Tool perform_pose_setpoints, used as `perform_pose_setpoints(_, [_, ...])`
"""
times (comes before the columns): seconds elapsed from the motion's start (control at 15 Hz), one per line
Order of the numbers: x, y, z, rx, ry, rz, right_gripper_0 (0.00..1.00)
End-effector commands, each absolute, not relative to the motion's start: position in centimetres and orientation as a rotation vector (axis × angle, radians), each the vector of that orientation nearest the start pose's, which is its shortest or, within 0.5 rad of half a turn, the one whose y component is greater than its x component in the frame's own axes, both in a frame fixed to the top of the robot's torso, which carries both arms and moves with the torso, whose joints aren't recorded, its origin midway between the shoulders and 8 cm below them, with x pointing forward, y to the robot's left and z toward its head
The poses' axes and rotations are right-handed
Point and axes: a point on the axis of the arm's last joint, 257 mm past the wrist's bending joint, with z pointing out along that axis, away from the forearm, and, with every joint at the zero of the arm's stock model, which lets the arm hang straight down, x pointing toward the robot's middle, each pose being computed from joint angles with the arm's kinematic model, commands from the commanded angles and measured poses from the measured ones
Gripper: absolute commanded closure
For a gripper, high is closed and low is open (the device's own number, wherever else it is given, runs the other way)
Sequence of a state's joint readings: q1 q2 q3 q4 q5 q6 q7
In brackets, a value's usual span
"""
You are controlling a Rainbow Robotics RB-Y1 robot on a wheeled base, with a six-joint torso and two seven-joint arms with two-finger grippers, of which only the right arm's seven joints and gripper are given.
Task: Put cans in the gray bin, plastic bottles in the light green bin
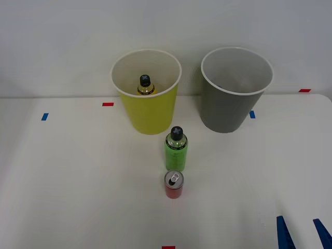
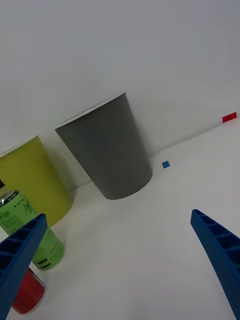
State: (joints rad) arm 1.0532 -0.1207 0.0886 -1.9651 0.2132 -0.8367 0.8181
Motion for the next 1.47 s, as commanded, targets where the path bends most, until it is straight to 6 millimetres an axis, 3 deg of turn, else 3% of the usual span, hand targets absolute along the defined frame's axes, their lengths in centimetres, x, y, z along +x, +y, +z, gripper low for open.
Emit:
perform_pose_setpoints(0.07, [22.8,-26.5,-22.4,0.158,1.427,0.298,0.00])
perform_pose_setpoints(0.4, [22.7,-27.1,-25.7,0.146,1.352,0.329,0.00])
perform_pose_setpoints(0.87, [21.7,-26.4,-24.3,0.105,1.336,0.466,0.00])
perform_pose_setpoints(1.2, [23.1,-26.3,-22.8,0.036,1.322,0.528,0.00])
perform_pose_setpoints(1.47, [24.7,-26.6,-23.6,0.048,1.295,0.585,0.00])
